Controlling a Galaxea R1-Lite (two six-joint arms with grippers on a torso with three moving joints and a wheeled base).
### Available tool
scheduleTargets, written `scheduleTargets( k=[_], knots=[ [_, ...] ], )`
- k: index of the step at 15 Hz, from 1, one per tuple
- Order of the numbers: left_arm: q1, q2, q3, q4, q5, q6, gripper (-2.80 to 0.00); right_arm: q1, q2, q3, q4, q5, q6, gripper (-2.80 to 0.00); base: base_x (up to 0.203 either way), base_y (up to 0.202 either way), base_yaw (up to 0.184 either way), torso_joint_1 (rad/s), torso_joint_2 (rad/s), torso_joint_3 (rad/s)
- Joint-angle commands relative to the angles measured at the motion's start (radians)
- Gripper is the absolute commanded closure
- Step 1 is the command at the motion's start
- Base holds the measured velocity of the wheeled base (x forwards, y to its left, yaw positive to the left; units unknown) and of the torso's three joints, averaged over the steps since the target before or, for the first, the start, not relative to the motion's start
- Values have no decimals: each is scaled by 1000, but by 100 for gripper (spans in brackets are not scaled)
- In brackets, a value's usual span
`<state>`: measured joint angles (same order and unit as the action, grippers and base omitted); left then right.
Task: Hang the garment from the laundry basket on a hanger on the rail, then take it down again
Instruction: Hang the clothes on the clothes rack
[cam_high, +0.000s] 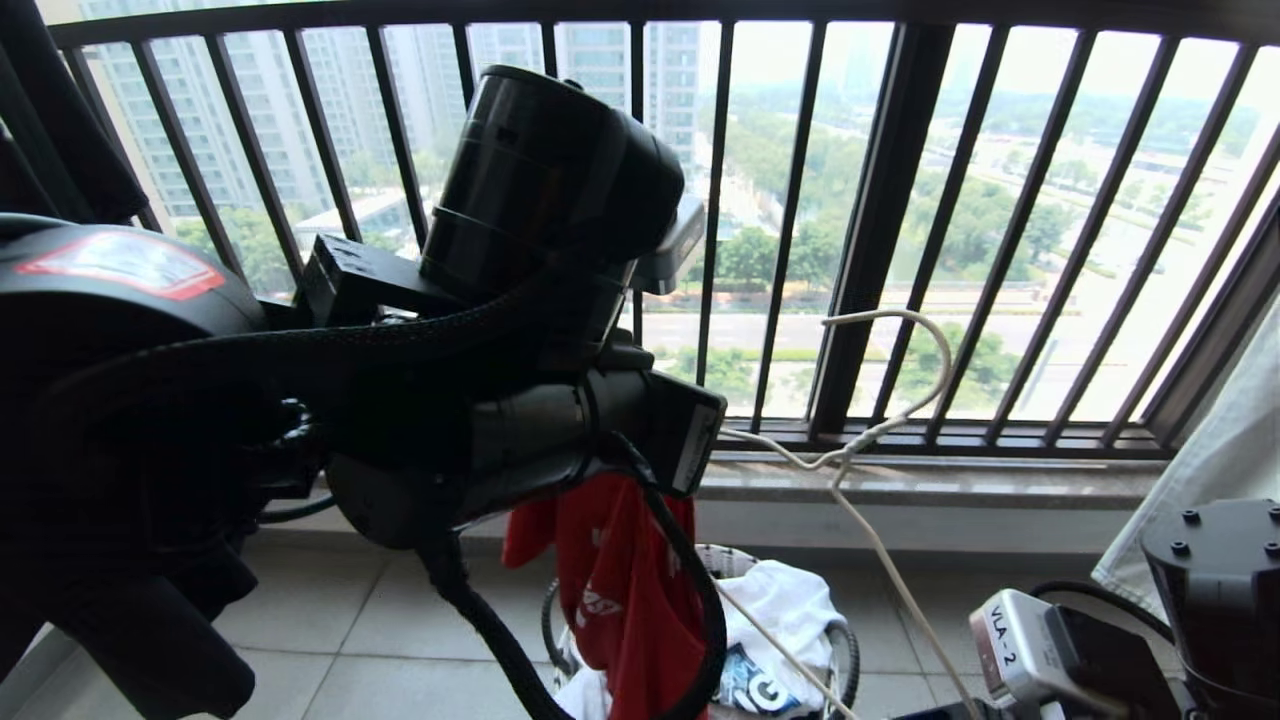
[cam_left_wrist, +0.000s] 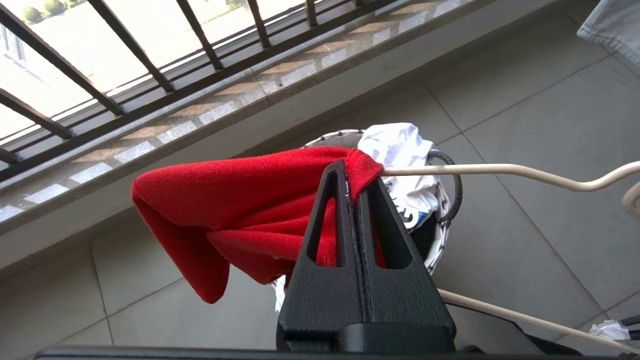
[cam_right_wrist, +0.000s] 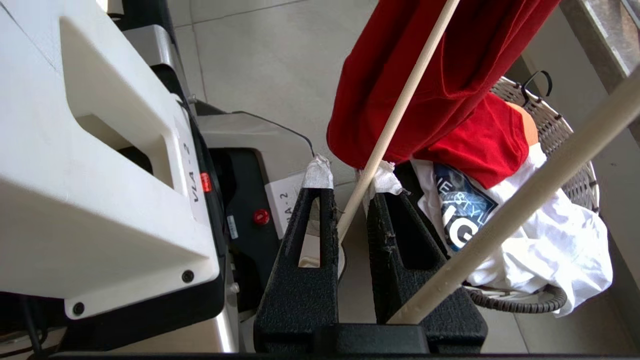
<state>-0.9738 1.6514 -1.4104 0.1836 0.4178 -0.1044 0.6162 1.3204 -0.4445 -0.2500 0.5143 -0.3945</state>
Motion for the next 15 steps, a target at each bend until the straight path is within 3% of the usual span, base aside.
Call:
scheduleTargets(
  k=[1, 4, 8, 15],
  knots=[
    [-22, -2, -7, 0, 3, -18, 0, -1, 3, -11, -9, 3, 30, 0, 0, 0, 0, 0, 0, 0],
    [-70, -16, -23, -1, 3, -38, 0, 0, 5, -15, -23, 3, 30, 0, 0, 0, 0, 0, 0, 0],
    [-77, -35, -39, 0, 3, -38, 0, -1, 60, -52, -26, 2, 48, 0, 0, 0, 0, 0, 0, 0],
    [-131, -85, -33, 8, 7, -61, 0, -18, 137, -69, -141, -2, 80, 0, 0, 0, 0, 0, 0, 0]
  ],
)
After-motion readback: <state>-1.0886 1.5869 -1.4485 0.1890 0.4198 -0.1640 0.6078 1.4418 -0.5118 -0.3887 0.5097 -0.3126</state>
